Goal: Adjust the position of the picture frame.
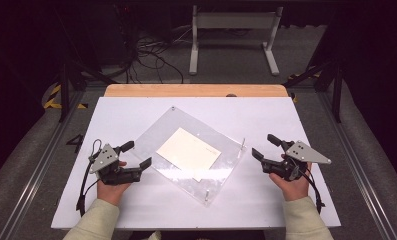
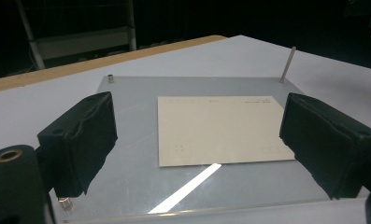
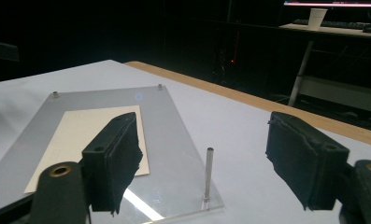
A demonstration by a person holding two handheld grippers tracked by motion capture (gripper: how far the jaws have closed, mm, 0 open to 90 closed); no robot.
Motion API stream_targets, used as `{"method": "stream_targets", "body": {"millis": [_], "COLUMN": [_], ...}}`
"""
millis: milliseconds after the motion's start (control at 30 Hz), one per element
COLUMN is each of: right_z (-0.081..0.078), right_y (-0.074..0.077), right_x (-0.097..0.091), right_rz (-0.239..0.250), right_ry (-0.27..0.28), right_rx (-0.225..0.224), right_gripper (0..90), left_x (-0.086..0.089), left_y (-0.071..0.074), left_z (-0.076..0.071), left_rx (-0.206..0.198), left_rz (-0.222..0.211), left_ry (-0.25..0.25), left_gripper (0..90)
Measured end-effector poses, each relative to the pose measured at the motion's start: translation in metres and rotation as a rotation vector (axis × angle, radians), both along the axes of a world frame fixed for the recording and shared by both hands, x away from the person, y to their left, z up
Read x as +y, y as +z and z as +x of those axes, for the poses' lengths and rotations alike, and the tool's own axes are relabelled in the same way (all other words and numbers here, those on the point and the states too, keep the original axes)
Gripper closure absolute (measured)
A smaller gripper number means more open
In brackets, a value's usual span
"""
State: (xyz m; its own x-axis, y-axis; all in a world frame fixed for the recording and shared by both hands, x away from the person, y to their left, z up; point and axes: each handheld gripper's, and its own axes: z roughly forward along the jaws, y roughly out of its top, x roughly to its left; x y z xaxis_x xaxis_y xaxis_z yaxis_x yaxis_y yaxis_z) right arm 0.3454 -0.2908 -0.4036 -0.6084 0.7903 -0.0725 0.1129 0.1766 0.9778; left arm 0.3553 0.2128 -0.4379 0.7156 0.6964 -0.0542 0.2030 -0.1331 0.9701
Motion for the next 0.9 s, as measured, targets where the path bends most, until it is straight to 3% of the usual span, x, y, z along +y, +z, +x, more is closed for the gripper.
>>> {"method": "stream_targets", "body": {"millis": [167, 333, 467, 600, 633, 667, 800, 833, 900], "right_z": [0.000, -0.002, -0.006, -0.010, -0.011, -0.013, -0.018, -0.019, -0.021], "right_y": [0.001, 0.001, 0.002, 0.002, 0.002, 0.002, 0.000, 0.000, 0.000], "right_x": [0.000, -0.001, -0.004, -0.008, -0.008, -0.009, -0.012, -0.014, -0.015], "right_rz": [-0.005, -0.016, -0.013, -0.010, -0.014, -0.020, -0.028, -0.031, -0.037], "right_ry": [-0.001, -0.008, -0.016, -0.017, -0.019, -0.022, -0.034, -0.040, -0.045], "right_rx": [0.009, 0.019, 0.019, 0.023, 0.023, 0.025, 0.040, 0.047, 0.057], "right_gripper": [25.2, 25.3, 25.7, 28.0, 28.4, 28.7, 28.7, 28.7, 29.4], "left_x": [-0.008, -0.039, -0.066, -0.091, -0.091, -0.102, -0.127, -0.127, -0.140], "left_y": [0.005, 0.015, 0.019, 0.018, 0.018, 0.017, 0.010, 0.010, 0.004], "left_z": [-0.004, -0.012, -0.015, -0.021, -0.021, -0.023, -0.025, -0.025, -0.026], "left_rx": [-0.019, -0.037, 0.001, 0.003, 0.003, 0.013, 0.042, 0.042, 0.079], "left_rz": [0.007, 0.023, -0.019, 0.004, 0.004, 0.007, 0.022, 0.022, 0.043], "left_ry": [-0.023, -0.101, -0.205, -0.281, -0.281, -0.323, -0.404, -0.404, -0.457], "left_gripper": [12.0, 11.4, 11.6, 11.9, 11.9, 11.8, 11.3, 12.2, 12.5]}}
